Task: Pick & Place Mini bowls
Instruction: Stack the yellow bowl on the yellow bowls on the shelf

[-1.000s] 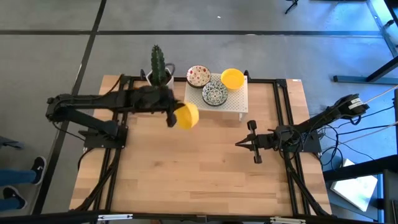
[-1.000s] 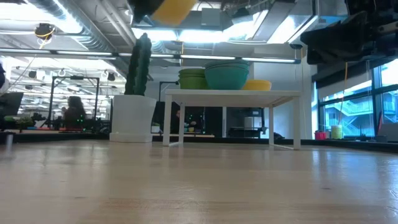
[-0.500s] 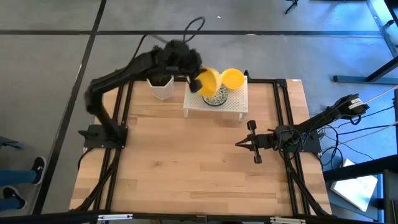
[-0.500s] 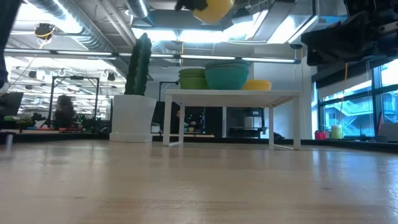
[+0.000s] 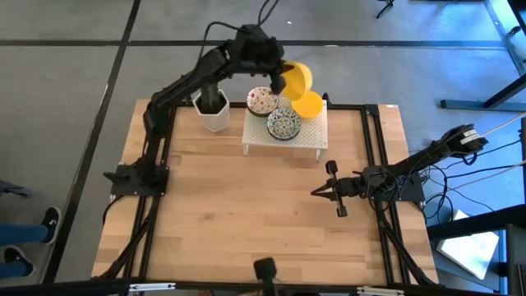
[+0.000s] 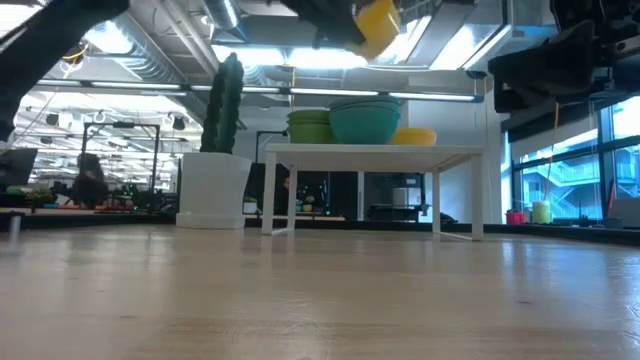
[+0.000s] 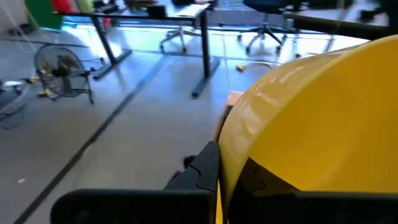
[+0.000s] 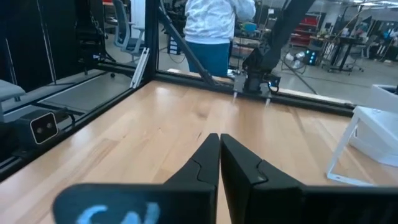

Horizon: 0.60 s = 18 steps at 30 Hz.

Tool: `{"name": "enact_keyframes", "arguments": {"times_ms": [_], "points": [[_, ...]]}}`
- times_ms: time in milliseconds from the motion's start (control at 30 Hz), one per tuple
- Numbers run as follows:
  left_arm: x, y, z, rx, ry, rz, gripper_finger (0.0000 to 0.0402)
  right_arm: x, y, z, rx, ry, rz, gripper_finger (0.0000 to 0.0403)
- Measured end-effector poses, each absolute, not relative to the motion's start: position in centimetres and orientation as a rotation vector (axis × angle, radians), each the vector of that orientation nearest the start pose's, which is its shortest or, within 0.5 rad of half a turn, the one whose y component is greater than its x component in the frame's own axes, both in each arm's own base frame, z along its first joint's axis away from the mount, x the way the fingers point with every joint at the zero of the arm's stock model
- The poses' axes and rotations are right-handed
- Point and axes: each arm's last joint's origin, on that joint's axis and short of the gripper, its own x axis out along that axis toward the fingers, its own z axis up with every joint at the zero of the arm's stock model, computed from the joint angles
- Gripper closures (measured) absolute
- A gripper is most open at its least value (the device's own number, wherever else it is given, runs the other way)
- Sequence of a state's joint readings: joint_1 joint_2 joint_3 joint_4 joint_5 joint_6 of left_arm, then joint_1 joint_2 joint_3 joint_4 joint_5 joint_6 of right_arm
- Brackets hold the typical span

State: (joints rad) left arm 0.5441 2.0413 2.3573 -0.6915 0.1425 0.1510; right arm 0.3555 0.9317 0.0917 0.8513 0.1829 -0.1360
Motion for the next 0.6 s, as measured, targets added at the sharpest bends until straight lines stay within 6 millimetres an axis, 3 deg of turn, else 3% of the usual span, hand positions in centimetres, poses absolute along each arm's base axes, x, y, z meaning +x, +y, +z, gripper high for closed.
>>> {"name": "enact_keyframes", "arguments": {"times_ms": [133, 367, 500, 600], "points": [[40.0, 24.6, 41.3, 0.003, 0.368, 0.389, 0.0398, 15.8, 5.3, 17.5, -0.144, -0.036, 0.17, 0.0386], [42.4, 26.3, 38.8, 0.019, 0.297, 0.389, 0.0398, 15.8, 5.3, 17.5, -0.155, -0.036, 0.162, 0.0386], [43.0, 27.1, 37.2, -0.004, 0.322, 0.374, 0.0398, 15.8, 5.3, 17.5, -0.157, -0.036, 0.161, 0.0386], [42.9, 27.4, 37.1, 0.002, 0.327, 0.372, 0.0398, 15.8, 5.3, 17.5, -0.165, -0.036, 0.152, 0.0386]]}}
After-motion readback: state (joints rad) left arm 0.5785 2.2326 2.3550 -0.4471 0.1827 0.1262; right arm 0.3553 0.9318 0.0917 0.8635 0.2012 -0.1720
